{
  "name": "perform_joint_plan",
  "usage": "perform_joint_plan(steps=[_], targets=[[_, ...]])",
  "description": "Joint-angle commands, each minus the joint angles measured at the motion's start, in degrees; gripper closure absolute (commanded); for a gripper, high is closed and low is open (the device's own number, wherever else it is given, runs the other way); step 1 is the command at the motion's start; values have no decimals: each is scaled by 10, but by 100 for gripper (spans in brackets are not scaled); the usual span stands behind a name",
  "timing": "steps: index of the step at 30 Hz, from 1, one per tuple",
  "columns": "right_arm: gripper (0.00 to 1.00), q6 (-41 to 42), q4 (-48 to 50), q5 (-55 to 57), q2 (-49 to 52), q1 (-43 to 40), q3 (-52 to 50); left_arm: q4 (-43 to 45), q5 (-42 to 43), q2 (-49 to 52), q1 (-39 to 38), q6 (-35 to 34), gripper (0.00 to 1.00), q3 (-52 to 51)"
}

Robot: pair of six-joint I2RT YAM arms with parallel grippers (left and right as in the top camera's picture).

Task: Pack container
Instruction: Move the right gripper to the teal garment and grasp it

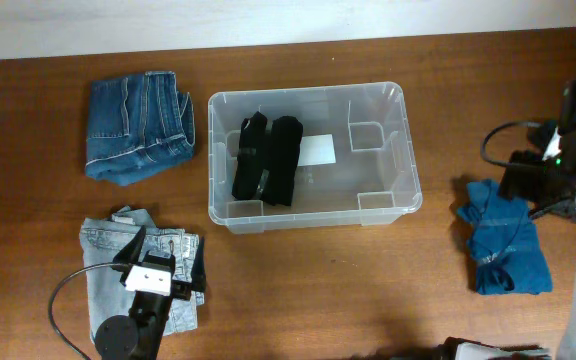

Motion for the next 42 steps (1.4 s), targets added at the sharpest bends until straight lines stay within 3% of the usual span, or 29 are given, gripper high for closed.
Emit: perform_joint_plan(steps=[1, 10, 21, 29, 42], targets=[[22, 9, -18, -11, 17, -6, -13, -1, 3, -3, 3, 9, 1, -3], [20, 30, 36, 22, 55, -6, -139, -1, 3, -3, 3, 9, 1, -3], [17, 25, 184, 71, 86, -6, -281, -1, 3, -3, 3, 9, 1, -3], [17, 2, 250, 84, 112, -5, -328, -1, 3, -3, 3, 9, 1, -3], [17, 5, 280, 130, 221, -5, -330, -1, 3, -3, 3, 9, 1, -3]])
